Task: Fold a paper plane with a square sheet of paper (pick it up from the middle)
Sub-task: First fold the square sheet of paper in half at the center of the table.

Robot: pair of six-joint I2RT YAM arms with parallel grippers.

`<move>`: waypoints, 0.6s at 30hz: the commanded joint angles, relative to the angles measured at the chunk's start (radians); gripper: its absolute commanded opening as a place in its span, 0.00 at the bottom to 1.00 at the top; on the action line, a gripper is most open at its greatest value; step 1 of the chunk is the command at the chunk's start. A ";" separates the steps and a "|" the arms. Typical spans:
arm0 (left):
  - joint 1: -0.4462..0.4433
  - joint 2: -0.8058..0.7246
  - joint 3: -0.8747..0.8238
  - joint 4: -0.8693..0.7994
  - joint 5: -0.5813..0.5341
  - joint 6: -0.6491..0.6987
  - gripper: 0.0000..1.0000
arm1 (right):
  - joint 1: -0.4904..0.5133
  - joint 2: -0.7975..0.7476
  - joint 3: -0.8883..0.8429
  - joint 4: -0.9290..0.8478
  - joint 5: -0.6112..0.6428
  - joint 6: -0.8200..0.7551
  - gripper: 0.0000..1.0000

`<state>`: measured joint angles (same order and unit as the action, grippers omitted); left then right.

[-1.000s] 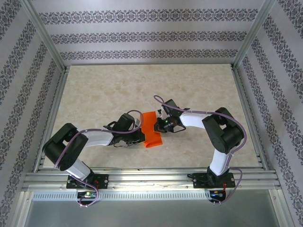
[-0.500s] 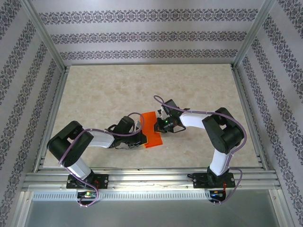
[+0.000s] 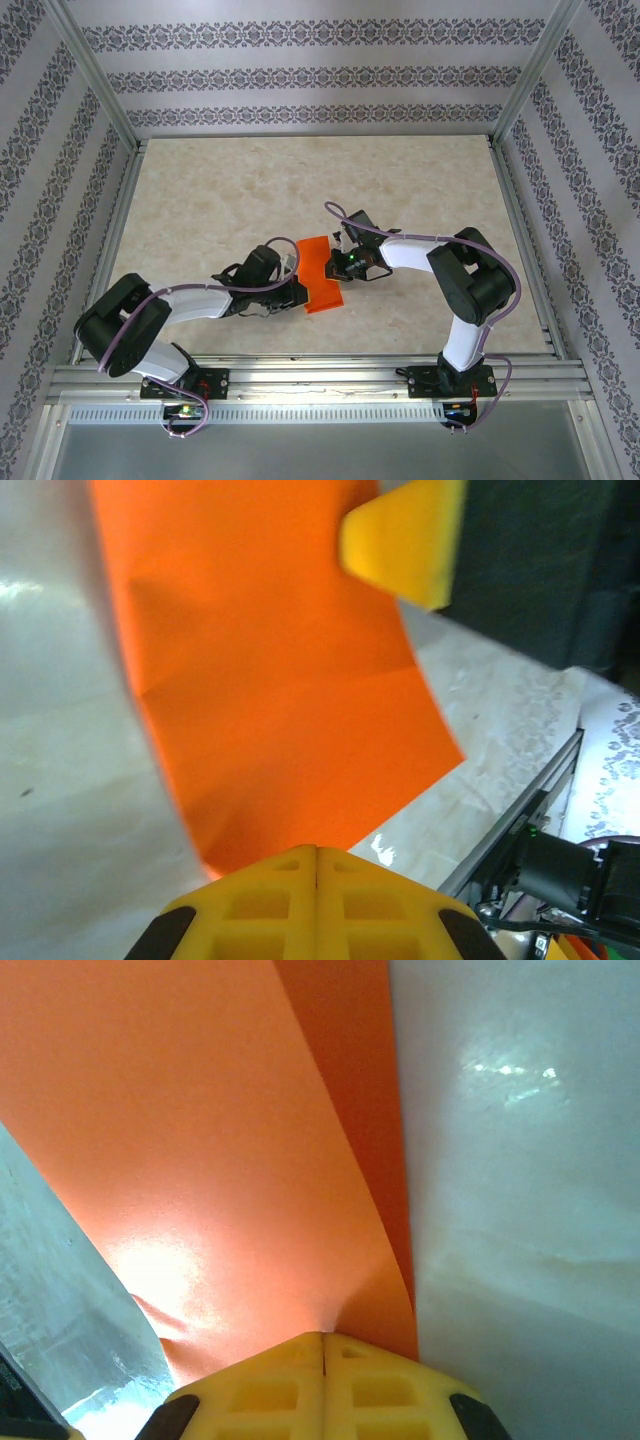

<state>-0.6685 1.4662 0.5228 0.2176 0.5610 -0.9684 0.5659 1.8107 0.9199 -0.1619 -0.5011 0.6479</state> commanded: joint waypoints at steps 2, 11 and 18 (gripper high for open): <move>-0.020 0.070 0.044 0.068 0.022 -0.025 0.06 | 0.002 0.018 -0.038 -0.117 0.113 -0.004 0.00; -0.043 0.175 -0.045 0.122 0.008 -0.052 0.04 | 0.005 0.031 -0.039 -0.104 0.110 0.007 0.00; -0.061 0.109 -0.130 0.079 0.010 -0.026 0.05 | 0.004 0.033 -0.044 -0.108 0.119 0.002 0.00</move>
<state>-0.7017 1.5883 0.4519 0.4084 0.5682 -1.0069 0.5659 1.8072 0.9199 -0.1684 -0.4934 0.6510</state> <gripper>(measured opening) 0.063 0.049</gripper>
